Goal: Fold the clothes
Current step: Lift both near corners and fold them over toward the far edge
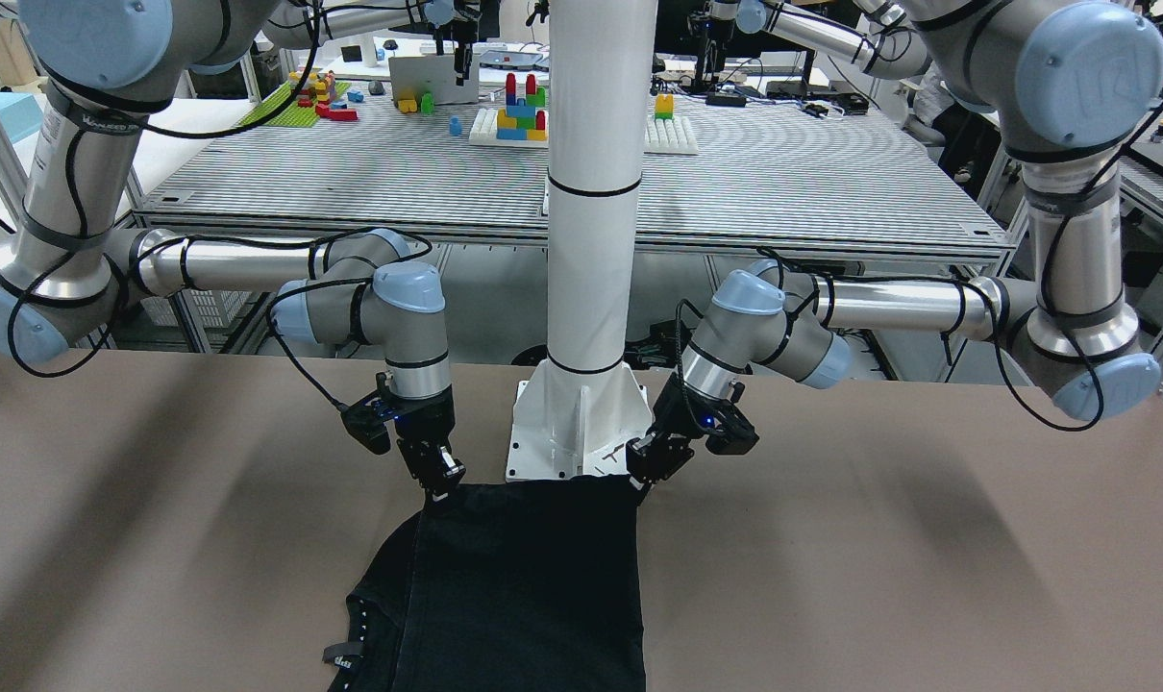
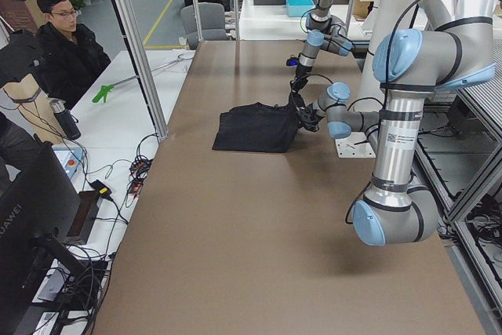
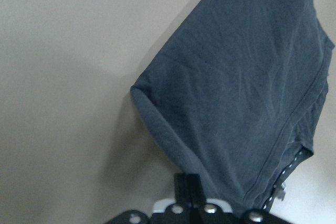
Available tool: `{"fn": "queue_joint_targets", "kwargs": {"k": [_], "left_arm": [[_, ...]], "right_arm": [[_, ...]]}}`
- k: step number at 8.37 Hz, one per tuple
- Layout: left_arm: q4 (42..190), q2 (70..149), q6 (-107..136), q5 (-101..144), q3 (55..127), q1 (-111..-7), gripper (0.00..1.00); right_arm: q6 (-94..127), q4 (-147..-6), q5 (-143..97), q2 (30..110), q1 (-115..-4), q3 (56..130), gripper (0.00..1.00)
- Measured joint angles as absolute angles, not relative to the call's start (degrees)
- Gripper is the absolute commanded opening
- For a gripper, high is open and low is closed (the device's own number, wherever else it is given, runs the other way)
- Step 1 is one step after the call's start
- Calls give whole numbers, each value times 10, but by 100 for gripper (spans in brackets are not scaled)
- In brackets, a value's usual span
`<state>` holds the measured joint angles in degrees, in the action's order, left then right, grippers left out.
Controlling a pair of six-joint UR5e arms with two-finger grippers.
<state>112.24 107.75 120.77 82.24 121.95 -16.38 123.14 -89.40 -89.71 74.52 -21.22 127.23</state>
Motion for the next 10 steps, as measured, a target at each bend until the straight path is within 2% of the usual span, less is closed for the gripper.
{"fn": "queue_joint_targets", "kwargs": {"k": [3,4,5,6,7,9,10], "left_arm": [[1120,1148,1168,929,1135,-317,0],[1123,1188,1156,942,1080,-350,0],[1127,1240,1147,949,1009,-375,0],[1133,1298,1138,952,927,-393,16],[1155,1350,1127,952,837,-405,93],[1239,1430,1044,941,632,-435,94],[1264,1448,996,928,576,-447,94]], "right_arm": [[1166,-874,-999,648,-353,1161,0],[1154,-847,-1006,622,-377,1106,0],[1140,-810,-1009,599,-396,1045,7],[1121,-775,-1013,580,-411,988,47],[1100,-740,-1018,559,-425,929,94],[1014,-663,-1022,503,-461,780,95],[957,-638,-1023,482,-479,730,95]]}}
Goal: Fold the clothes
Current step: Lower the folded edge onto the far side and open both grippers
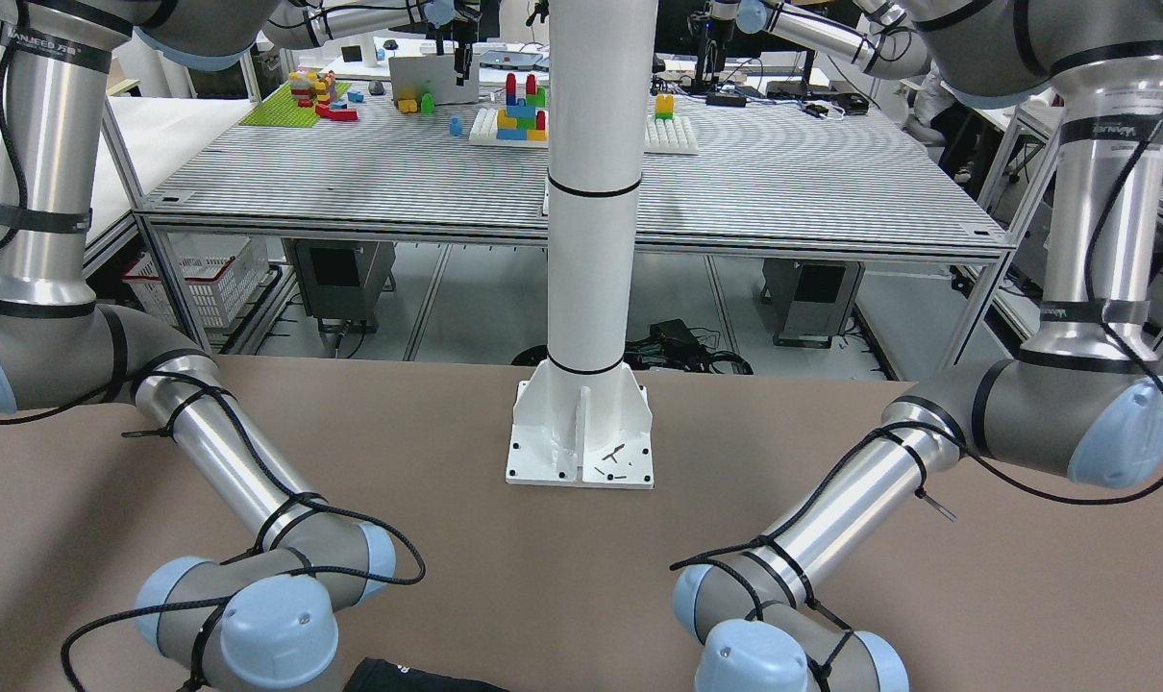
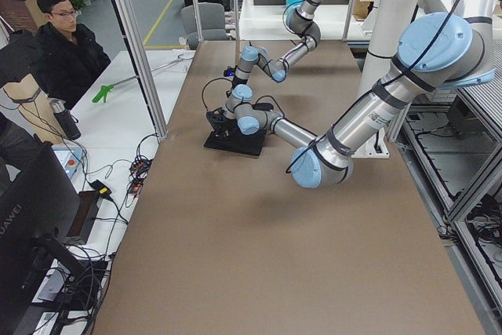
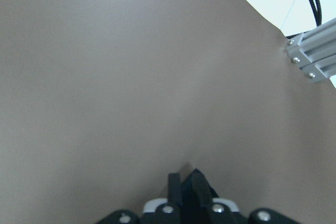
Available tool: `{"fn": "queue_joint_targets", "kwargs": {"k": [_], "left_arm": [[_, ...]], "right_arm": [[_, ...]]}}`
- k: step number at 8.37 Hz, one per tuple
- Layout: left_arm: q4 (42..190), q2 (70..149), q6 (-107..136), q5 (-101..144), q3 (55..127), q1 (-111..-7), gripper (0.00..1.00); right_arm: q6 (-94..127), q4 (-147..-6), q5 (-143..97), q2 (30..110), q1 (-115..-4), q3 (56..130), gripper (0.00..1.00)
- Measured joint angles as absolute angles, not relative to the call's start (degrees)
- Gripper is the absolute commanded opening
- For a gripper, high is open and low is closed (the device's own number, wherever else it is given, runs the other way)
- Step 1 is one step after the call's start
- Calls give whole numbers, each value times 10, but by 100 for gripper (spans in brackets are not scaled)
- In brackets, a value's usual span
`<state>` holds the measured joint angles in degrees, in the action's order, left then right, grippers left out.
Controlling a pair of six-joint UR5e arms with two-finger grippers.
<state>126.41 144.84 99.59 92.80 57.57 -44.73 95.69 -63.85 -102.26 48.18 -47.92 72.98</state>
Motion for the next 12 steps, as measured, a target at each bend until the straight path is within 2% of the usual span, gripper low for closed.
{"fn": "queue_joint_targets", "kwargs": {"k": [3,7,12], "left_arm": [[1282,1459,950,917,537,-471,94],[1279,1451,946,965,598,-460,94],[1279,1458,982,967,641,-356,94]], "right_arm": [[825,-621,-1026,466,-523,683,95],[794,-616,-1042,485,-530,704,95],[770,-615,-1045,489,-531,712,95]]}}
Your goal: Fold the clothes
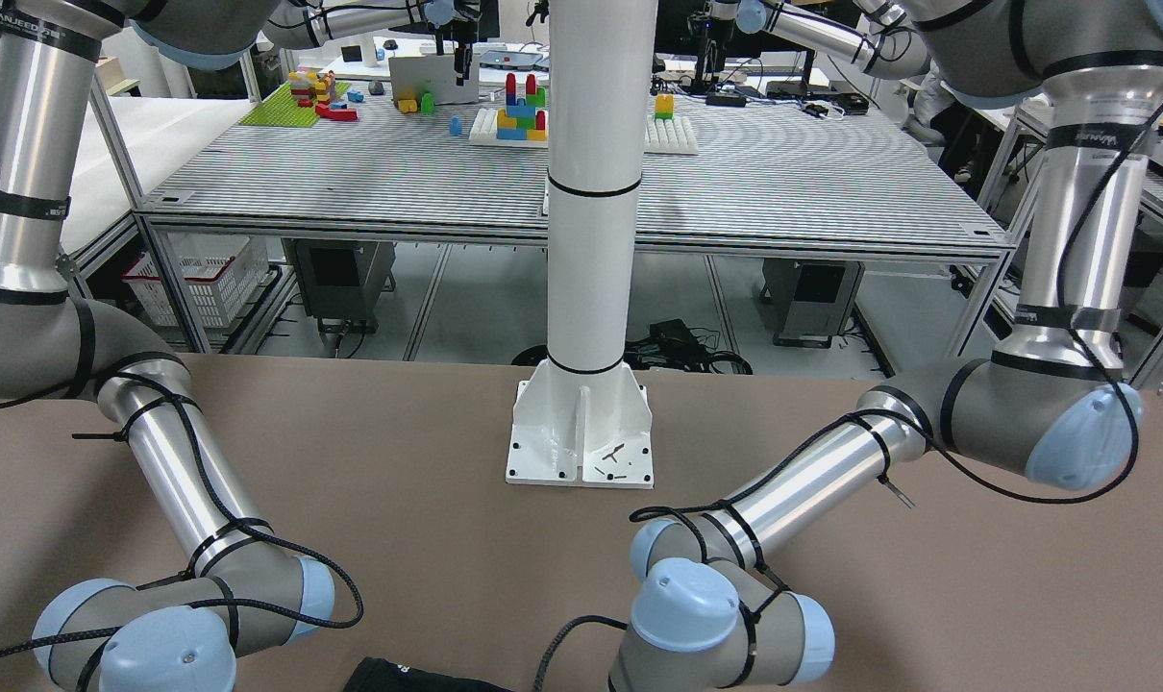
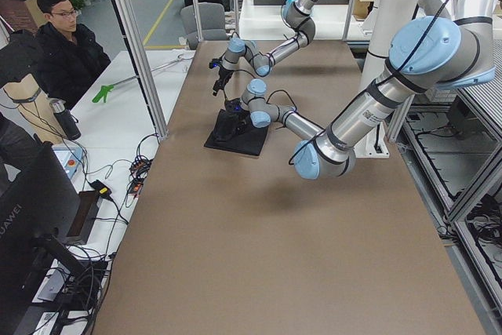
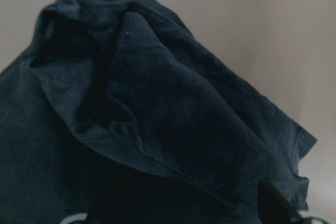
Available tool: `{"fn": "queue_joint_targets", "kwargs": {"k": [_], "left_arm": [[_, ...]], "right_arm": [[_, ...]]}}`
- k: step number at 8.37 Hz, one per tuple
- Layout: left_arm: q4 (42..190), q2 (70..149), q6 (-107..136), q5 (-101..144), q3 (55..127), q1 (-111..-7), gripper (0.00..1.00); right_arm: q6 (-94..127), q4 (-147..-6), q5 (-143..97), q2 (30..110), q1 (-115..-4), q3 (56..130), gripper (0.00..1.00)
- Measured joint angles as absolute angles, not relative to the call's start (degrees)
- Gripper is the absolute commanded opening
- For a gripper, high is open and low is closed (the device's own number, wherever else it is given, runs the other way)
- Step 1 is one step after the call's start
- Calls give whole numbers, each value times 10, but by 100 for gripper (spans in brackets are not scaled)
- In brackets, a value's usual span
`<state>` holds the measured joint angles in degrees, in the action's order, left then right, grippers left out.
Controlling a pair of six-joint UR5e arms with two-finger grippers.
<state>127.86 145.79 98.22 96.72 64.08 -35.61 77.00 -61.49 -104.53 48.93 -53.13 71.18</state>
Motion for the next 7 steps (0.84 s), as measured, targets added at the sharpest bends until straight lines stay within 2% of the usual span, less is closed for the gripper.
{"fn": "queue_joint_targets", "kwargs": {"k": [3,7], "left_arm": [[1285,1459,974,959,623,-350,94],[1427,1507,967,942,450,-411,94]], "right_arm": [[767,-615,-1045,489,-532,712,95],[766,-614,-1041,504,-532,712,95]]}}
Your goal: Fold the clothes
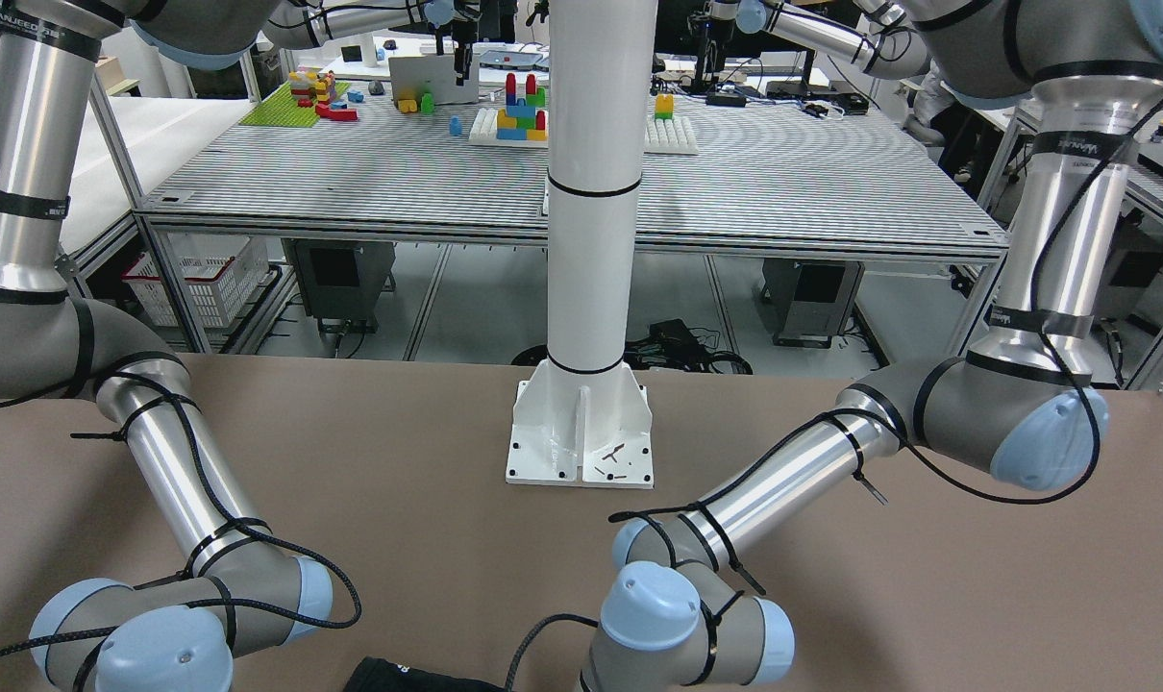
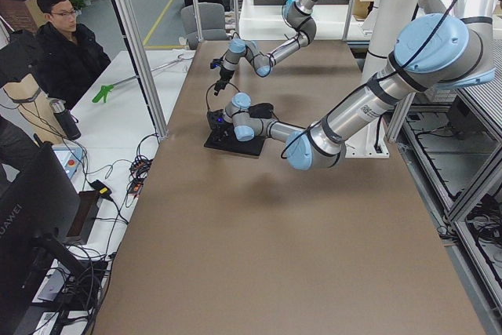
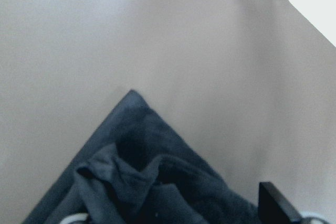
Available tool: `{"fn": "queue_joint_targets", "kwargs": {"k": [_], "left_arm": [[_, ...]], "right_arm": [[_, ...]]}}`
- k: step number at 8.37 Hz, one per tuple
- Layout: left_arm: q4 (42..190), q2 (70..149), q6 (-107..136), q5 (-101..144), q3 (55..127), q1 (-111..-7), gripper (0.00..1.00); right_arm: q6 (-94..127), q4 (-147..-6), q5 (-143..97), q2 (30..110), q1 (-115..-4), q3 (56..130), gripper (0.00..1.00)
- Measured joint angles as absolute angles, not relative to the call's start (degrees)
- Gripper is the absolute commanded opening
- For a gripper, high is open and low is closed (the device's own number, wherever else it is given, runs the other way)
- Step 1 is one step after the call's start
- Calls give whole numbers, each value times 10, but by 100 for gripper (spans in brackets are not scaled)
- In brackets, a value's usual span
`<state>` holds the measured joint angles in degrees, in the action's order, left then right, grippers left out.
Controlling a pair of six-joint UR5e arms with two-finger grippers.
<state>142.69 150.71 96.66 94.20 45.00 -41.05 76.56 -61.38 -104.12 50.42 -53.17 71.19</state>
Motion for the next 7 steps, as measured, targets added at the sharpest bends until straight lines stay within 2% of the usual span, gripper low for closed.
{"fn": "queue_joint_targets", "kwargs": {"k": [2,4,5,7], "left_arm": [[1463,1544,966,937,386,-442,95],[1479,1573,968,915,351,-457,95],[1480,1581,971,926,357,-465,95],[1477,1560,1002,961,436,-455,95]], "right_arm": [[766,-590,-1025,523,-530,711,95],[766,-564,-1013,541,-526,709,95],[767,-560,-1011,545,-525,709,95],[766,-558,-1010,546,-524,709,95]]}}
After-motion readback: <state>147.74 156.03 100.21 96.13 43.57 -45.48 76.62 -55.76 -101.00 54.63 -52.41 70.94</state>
